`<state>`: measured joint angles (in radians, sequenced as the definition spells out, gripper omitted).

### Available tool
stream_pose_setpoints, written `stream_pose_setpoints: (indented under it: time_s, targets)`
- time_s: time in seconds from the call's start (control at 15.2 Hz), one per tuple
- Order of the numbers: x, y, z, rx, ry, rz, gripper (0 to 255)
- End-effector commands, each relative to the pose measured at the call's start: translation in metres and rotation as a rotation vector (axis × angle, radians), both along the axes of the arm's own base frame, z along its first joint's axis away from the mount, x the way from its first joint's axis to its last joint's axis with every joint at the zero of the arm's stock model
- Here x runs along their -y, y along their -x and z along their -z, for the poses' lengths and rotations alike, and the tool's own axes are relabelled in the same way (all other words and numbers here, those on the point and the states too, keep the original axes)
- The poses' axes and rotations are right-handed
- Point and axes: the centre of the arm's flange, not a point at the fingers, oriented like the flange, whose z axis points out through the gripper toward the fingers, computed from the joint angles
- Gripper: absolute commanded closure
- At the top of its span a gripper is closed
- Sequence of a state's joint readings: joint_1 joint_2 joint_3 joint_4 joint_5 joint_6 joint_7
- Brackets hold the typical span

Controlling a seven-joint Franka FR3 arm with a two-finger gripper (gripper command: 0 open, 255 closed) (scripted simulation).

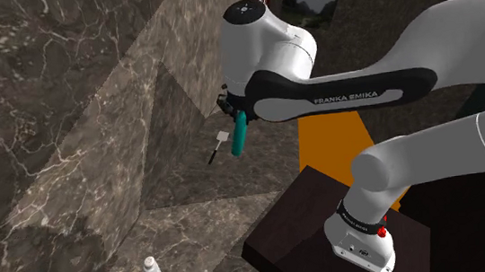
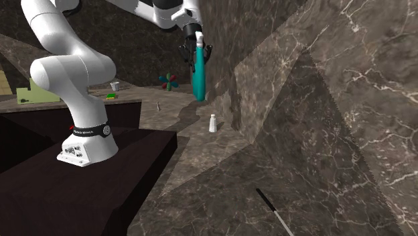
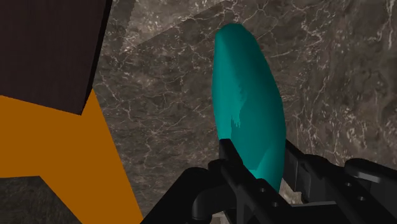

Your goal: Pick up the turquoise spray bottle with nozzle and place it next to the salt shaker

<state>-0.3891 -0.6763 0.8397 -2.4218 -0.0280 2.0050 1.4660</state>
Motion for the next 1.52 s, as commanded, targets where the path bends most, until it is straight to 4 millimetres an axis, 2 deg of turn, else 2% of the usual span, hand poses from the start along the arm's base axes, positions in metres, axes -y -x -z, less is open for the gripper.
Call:
stream_pose_setpoints:
  time_s: [0.0,1.06,1.12,1.45]
  targets:
    - [-0.025,0.013,-0.002,0.0,0.0,0.001,255]
    - [-0.211,0.112,-0.003,0.0,0.0,0.001,255]
    - [-0.218,0.116,-0.003,0.0,0.0,0.001,255]
    - [-0.218,0.116,0.024,0.0,0.0,0.001,255]
